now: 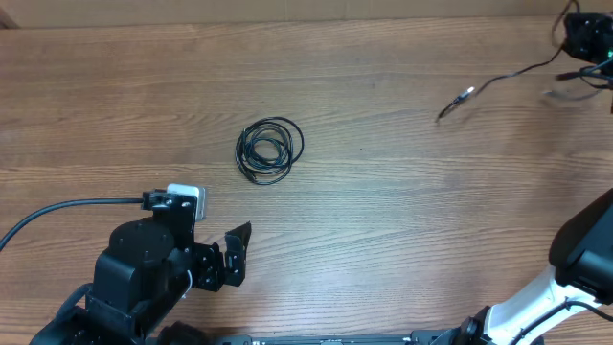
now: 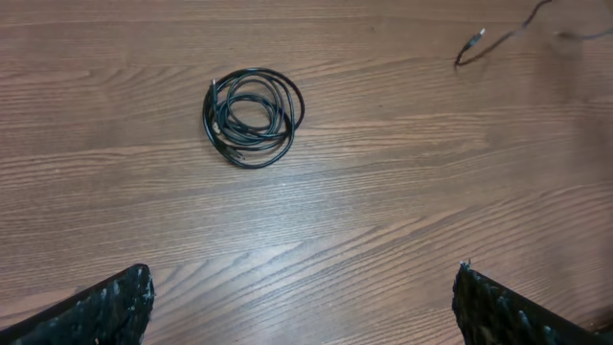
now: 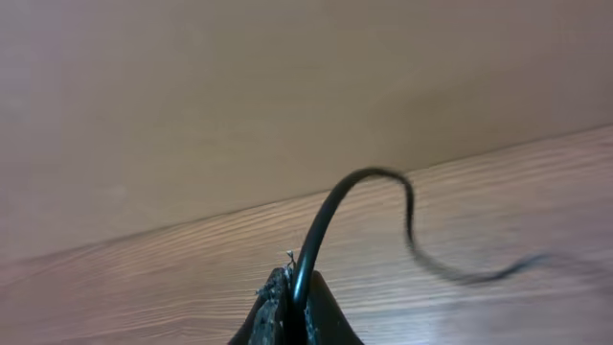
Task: Untangle cables
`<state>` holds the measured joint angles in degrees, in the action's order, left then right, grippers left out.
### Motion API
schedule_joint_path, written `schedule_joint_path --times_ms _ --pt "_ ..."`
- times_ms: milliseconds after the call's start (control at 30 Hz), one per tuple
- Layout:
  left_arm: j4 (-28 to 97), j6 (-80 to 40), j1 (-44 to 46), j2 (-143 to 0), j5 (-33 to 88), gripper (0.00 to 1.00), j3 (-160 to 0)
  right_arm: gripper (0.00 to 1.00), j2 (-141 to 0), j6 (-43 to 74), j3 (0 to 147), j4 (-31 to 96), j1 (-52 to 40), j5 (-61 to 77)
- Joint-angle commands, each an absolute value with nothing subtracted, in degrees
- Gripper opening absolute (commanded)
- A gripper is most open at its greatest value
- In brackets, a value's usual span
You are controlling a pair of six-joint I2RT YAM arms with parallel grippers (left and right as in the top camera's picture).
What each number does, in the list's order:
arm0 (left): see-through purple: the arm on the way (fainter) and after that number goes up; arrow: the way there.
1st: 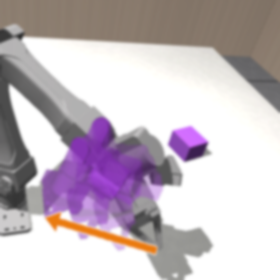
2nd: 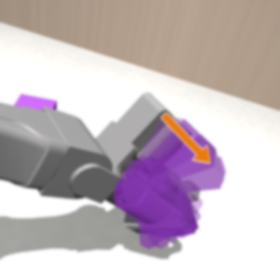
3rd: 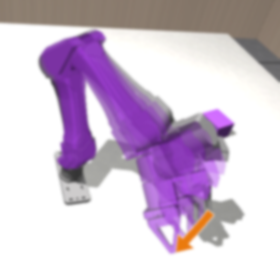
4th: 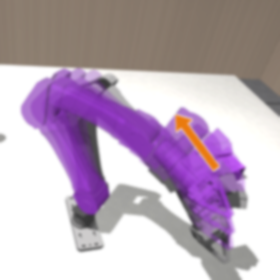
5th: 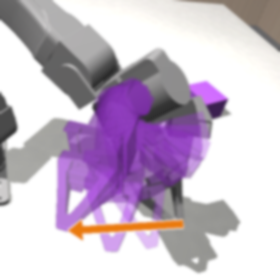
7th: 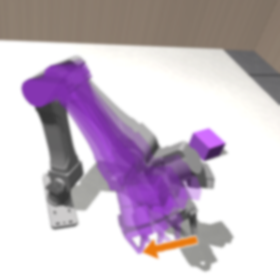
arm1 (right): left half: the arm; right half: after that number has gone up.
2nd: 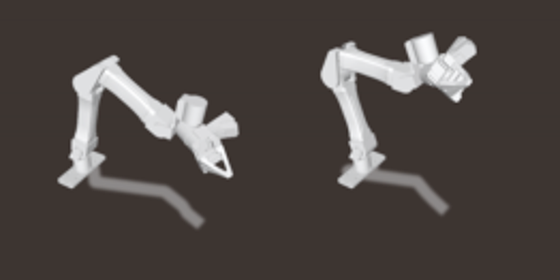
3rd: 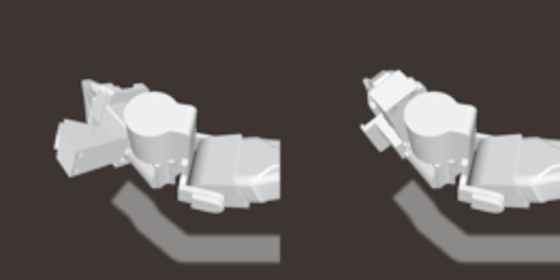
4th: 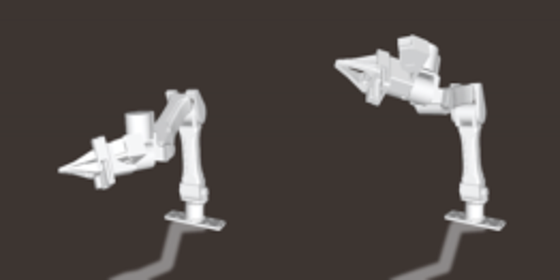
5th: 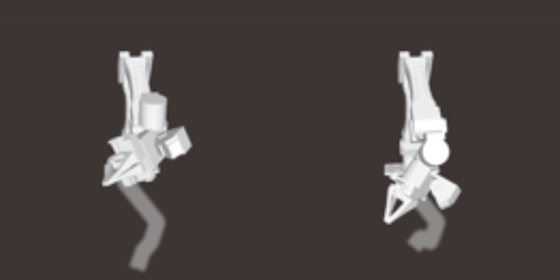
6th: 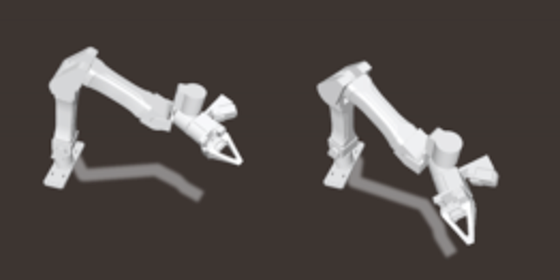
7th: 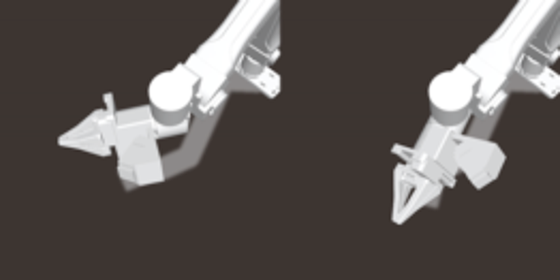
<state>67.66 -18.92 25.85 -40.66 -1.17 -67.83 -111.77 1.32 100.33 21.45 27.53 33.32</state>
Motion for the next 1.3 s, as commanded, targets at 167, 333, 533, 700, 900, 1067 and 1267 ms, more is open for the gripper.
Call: schedule_joint_path --times_ms 167,333,533,700,900,1067,1267 --pt "67.51 -17.80 25.89 -40.75 -1.91 1.00 -67.66 0.04 -110.54 2.76 102.26 18.02 19.88 52.49" --pt "67.51 -17.80 25.89 -40.75 -1.89 0.99 -67.66 0.04 -110.54 7.22 102.26 9.74 16.12 61.52" --pt "67.51 -17.80 25.89 -40.75 -1.89 1.00 -67.66 0.04 -110.63 9.52 102.24 12.10 16.25 54.13" --pt "67.51 -17.80 25.89 -40.75 -1.91 1.00 -67.66 0.04 -111.53 1.74 102.24 21.69 20.40 36.40" --pt "67.51 -17.78 25.89 -40.75 -1.91 0.99 -67.66 0.05 -115.09 -3.03 102.24 22.02 29.43 21.71" --pt "67.51 -17.80 25.89 -40.75 -1.89 1.00 -67.66 0.67 -115.63 2.92 103.31 19.94 37.52 21.08" --pt "67.51 -17.80 25.89 -40.75 -1.91 1.00 -67.66 1.00 -115.63 5.21 107.44 22.74 41.19 29.76"
